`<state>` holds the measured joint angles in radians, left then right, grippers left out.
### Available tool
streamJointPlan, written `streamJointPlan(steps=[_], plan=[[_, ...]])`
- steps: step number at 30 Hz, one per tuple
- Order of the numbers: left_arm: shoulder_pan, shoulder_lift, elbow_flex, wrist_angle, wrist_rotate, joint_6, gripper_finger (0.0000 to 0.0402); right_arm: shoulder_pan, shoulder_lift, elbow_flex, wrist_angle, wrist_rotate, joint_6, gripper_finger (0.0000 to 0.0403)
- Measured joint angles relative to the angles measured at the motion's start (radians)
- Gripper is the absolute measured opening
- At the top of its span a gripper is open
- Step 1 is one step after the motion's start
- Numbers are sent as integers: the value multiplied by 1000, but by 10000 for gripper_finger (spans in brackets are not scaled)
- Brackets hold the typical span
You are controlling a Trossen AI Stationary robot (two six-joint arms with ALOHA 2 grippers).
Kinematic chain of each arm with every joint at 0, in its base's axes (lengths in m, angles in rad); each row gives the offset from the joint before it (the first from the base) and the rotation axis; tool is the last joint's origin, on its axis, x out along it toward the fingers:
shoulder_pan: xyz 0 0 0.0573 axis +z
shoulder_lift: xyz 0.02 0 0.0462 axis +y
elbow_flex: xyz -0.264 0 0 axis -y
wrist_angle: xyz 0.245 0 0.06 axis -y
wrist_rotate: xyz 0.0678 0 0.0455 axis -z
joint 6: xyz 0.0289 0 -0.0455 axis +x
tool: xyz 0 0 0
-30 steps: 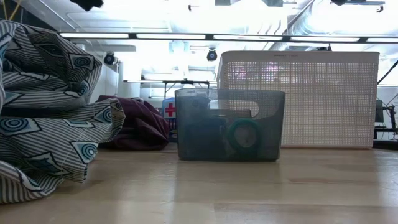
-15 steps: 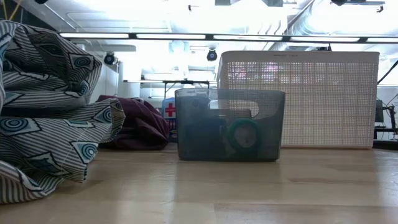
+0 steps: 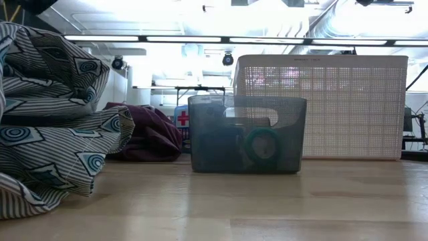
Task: Pick & Place Medicine items
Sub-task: Put the blue patient gown into the white laundry bin
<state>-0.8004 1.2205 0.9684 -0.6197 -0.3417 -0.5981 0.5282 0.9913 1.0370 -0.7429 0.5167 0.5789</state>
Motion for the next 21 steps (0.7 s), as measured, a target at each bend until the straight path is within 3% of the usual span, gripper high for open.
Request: streamJointPlan(steps=[8,14,21], plan=[[28,31,0,12,102,-7,202,0,0,0,0,0,0,160],[31,46,0,30,93,-28,275,0,0,0,0,0,0,160],[58,106,-2,25,85,-130,297,0,0,0,0,0,0,160]])
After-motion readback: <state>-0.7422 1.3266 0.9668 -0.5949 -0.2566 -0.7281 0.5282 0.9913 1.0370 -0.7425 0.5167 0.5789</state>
